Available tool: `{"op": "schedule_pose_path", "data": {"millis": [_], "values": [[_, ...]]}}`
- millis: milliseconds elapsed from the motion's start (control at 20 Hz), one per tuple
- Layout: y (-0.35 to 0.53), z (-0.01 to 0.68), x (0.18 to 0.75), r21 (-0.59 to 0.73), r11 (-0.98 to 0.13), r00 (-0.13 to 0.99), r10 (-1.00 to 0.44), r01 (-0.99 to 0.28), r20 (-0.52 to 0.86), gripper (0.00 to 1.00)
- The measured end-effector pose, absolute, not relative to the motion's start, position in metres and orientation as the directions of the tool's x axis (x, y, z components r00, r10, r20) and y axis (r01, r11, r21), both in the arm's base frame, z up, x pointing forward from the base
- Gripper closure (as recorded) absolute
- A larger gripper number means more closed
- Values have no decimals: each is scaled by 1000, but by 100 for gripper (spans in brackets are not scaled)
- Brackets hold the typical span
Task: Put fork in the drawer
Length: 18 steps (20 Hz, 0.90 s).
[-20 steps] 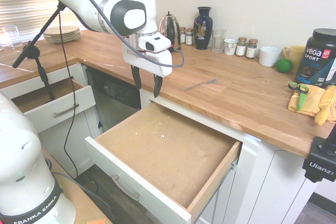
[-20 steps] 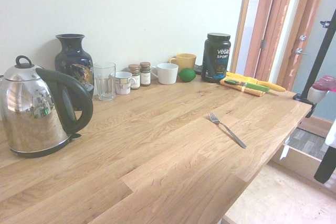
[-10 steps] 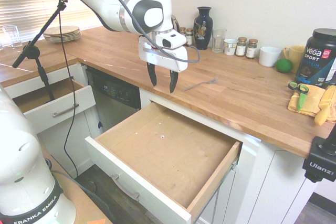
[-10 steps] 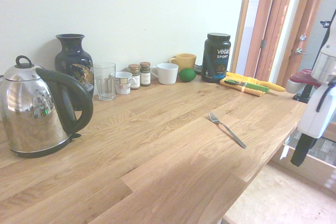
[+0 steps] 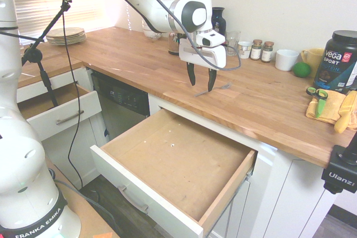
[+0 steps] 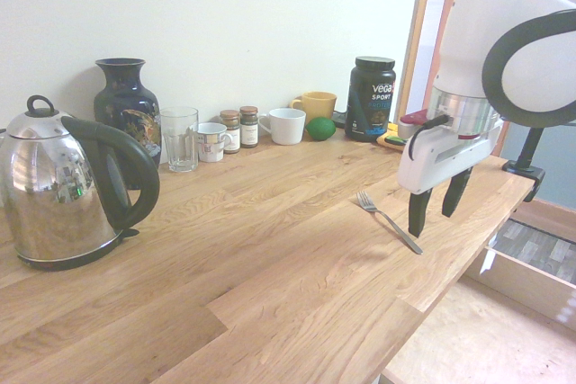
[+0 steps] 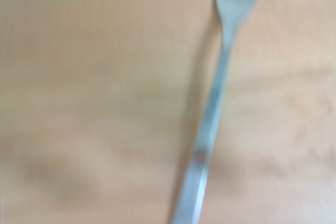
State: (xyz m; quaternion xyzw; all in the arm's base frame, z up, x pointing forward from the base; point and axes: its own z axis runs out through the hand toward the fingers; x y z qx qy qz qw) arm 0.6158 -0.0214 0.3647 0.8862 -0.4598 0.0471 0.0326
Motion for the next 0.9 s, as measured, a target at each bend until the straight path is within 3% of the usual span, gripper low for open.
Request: {"op": "schedule_pose_path", "data": {"millis": [900], "values": [[-42,342,692,10,-495,495,-866,-869,70,0]]}}
